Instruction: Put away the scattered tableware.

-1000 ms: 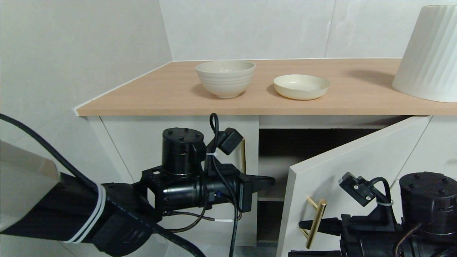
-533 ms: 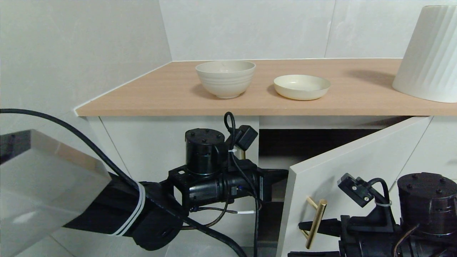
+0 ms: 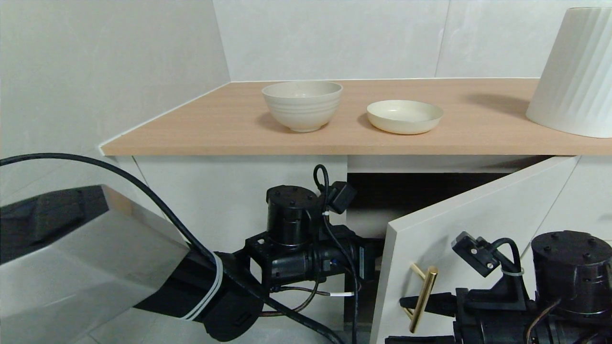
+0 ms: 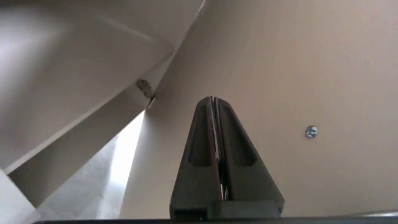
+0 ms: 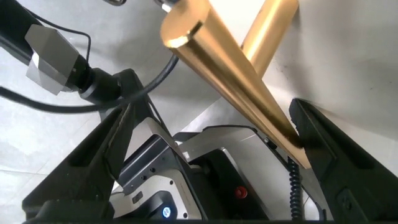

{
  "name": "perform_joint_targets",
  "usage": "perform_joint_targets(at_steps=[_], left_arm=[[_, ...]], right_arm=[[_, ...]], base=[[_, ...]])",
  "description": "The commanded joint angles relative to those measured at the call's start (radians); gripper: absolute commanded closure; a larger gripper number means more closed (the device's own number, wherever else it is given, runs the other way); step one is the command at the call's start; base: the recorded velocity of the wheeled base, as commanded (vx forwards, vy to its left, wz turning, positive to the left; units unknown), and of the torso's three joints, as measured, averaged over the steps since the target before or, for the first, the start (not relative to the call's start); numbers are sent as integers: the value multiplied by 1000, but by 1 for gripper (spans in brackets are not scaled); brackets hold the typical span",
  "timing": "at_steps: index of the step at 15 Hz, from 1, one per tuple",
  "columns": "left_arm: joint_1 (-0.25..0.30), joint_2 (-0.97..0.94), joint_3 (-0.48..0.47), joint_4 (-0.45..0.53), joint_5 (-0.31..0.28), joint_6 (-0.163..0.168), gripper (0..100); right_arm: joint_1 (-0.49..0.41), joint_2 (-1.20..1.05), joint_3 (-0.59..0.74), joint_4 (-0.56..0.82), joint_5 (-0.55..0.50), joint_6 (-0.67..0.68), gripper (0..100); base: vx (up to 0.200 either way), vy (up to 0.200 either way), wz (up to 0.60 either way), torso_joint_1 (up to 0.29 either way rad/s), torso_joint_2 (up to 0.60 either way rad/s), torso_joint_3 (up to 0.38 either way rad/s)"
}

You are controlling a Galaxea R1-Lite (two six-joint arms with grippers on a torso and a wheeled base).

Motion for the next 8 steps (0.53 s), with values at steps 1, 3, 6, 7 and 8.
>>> perform_joint_targets(at_steps=[1, 3, 6, 7, 8], left_arm=[[-7, 1, 0, 0, 0, 0, 100], [-28, -6, 3, 1, 0, -2, 100], [-37, -17, 4, 3, 1, -2, 100], [-37, -19, 4, 3, 1, -2, 100], [-37, -20, 6, 3, 1, -2, 100]], right_arm=[[-19, -1, 0, -1, -4, -2, 0], [-68, -4, 0, -1, -7, -2, 0], [-149, -13, -2, -26, -24, -39, 0], [-177, -30, 5, -47, -49, -43, 0], [-184, -54, 8, -49, -65, -46, 0]], base=[[0, 0, 0, 0, 0, 0], [0, 0, 0, 0, 0, 0], [0, 0, 0, 0, 0, 0], [0, 0, 0, 0, 0, 0], [0, 0, 0, 0, 0, 0]])
